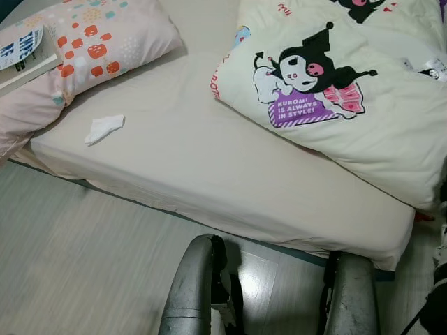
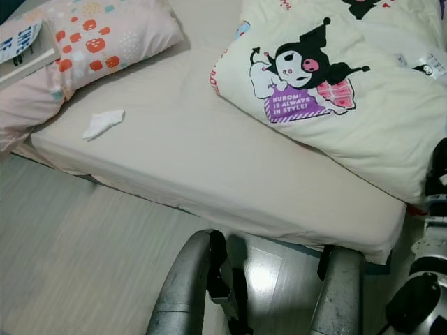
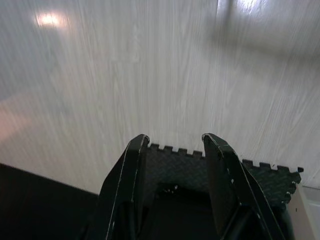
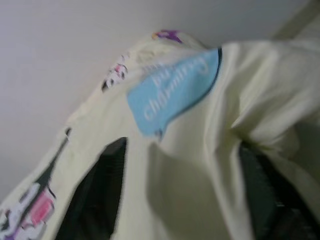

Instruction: Clean up the room

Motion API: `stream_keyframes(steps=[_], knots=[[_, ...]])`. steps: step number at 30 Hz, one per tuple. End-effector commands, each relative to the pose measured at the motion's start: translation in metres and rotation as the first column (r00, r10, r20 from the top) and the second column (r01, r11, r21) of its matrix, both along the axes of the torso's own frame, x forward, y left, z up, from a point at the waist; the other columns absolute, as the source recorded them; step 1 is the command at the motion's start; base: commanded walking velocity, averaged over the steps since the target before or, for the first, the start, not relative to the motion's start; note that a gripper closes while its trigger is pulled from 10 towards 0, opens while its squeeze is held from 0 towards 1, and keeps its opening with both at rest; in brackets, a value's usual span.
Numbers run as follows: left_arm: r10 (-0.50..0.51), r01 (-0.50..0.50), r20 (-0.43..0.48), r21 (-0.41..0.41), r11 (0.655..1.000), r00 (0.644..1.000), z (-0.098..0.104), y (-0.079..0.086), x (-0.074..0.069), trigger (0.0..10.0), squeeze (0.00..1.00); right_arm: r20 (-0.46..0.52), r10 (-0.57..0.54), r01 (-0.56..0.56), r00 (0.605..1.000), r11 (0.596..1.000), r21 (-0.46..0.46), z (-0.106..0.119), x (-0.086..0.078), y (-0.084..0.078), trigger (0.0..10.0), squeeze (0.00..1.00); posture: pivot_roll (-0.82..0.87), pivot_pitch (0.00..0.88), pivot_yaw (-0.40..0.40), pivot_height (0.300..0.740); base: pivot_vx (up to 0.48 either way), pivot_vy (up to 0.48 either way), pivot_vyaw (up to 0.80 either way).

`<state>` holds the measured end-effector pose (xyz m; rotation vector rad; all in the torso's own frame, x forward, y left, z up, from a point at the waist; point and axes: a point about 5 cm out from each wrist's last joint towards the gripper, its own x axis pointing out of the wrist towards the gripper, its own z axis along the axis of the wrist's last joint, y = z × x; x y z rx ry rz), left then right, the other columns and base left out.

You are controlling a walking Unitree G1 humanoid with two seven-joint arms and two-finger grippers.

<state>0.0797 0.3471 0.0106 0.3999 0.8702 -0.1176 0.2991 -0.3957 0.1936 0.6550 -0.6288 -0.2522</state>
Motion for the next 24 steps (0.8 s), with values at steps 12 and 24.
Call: stream_keyframes(steps=[12,24], knots=[[0.043,-0.044,-0.055,-0.009,0.999,0.998,-0.021,-0.005,0.009,10.0,0.0,-0.09,0.319,-0.331,0.943,0.909,-0.252,0.009,0.043,0.067,0.0,0.0,0.2,0.396,0.252,0.567,0.0,0.0,0.0],[0.135,-0.135,-0.076,0.002,0.991,0.988,-0.053,-0.019,0.032,10.0,0.0,-0.359,0.616,-0.713,0.701,0.593,-0.375,-0.037,0.061,0.181,0.0,0.0,0.09,0.241,0.169,0.567,0.0,0.0,0.0]])
